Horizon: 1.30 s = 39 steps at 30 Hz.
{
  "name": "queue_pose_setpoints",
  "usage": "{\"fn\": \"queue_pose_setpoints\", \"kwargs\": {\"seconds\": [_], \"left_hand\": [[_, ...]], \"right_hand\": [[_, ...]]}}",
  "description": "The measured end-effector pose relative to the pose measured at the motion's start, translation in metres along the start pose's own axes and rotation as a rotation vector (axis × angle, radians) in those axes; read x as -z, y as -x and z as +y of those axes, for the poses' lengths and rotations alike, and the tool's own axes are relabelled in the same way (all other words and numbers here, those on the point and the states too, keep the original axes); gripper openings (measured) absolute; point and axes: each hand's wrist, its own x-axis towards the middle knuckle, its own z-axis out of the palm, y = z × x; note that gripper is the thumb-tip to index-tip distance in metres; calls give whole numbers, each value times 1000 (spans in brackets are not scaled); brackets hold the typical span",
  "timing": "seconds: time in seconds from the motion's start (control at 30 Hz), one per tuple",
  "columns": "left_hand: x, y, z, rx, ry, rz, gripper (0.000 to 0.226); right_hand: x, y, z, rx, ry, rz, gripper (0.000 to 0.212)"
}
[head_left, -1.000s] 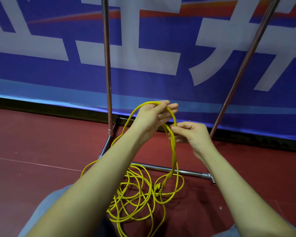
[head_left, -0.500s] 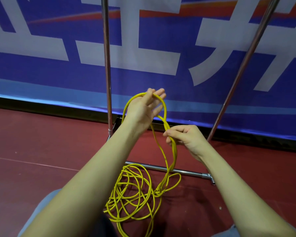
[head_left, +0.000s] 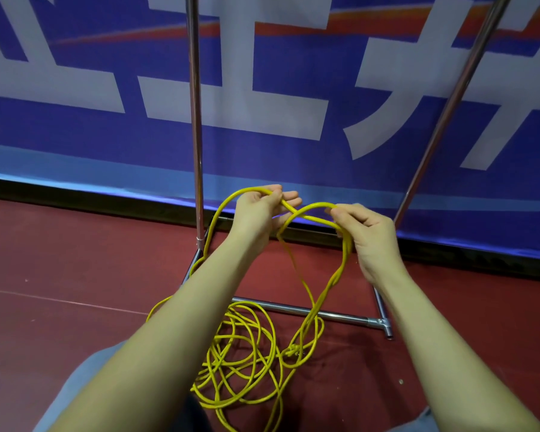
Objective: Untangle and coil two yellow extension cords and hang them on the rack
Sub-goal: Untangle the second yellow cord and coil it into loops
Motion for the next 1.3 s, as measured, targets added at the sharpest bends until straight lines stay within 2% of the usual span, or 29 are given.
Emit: {"fn": "queue_pose_setpoints", "kwargs": {"seconds": [0.13,0.23,0.3,0.4,0.47,0.5,0.53,0.57,0.63,0.73,0.83,0.9,1.03,1.1,1.3], "left_hand": [[8,-3,1,3,-19,31,10],[7,-2,3,32,114,11,6],[6,-2,4,40,176,34,9],[5,-2,2,79,238,106,10],[3,-1,3,124,234,111,14],[0,0,5,145,223,86,15],[-3,2,7,165,218,47,16],[-6,4,10,181,230,12,17],[-13,8,18,193,315,-32,18],[-15,13,29,169,424,-56,20],[-12,13,33,158,481,-49,20],[-11,13,29,137,474,-56,20],[-15,18,0,124,108,-192,13],[-17,20,-11,95,11,-255,14],[-17,19,1,93,135,-167,21]], "right_hand": [[12,-11,-3,-15,-193,98,21],[16,-12,-1,-54,-315,33,15],[15,-9,1,-83,-348,-18,25],[17,-5,6,-129,-240,-35,41],[22,-3,13,-104,-91,-60,36],[24,-3,17,-94,-10,-85,27],[25,-2,20,-104,48,-135,15],[25,0,24,-135,81,-204,12],[24,3,33,-196,165,-370,26],[16,9,39,-205,284,-493,23],[9,10,39,-151,299,-439,9],[6,8,38,-129,275,-369,9],[2,7,34,-145,179,-293,9],[1,7,32,-167,146,-277,6],[4,9,37,-339,-17,-307,11]]}}
